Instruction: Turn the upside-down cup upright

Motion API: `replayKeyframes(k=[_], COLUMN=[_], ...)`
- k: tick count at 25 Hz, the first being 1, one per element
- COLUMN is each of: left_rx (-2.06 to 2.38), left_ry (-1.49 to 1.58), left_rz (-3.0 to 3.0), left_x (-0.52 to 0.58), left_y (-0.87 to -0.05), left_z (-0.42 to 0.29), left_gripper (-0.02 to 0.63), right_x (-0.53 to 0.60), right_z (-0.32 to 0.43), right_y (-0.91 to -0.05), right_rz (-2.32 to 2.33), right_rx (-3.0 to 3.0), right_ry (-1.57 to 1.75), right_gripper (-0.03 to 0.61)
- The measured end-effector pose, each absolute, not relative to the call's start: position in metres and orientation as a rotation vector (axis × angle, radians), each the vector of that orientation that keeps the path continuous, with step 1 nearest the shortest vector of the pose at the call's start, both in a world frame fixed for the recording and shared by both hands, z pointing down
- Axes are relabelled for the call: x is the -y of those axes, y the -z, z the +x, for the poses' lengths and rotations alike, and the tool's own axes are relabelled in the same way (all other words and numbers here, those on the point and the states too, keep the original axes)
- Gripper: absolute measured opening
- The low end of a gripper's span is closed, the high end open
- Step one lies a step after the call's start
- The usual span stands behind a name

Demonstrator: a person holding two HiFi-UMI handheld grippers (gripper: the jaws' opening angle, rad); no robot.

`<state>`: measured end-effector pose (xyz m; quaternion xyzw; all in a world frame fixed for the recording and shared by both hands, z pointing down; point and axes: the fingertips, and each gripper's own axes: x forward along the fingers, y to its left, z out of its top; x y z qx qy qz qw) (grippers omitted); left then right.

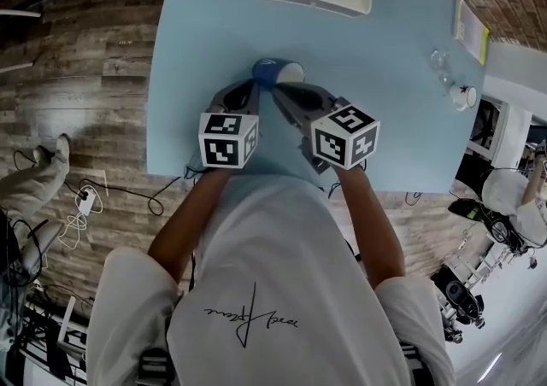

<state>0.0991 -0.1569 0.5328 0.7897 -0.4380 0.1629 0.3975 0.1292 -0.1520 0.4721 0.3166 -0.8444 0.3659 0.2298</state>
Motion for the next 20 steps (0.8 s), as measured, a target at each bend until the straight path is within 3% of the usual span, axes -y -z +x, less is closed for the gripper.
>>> replayKeyframes(k=[20], left_rx=[1.116], left_ry=[-0.407], left_rz=[2.017], left_x=[0.159], left_y=[-0.526], left_z=[0.090], left_gripper=[0.009], right_x=[0.160], right_z=[0.105], right_y=[-0.476], right_rz=[0.825], right_rx=[2.297], right_ry=[-0.831], right_gripper=[0.023])
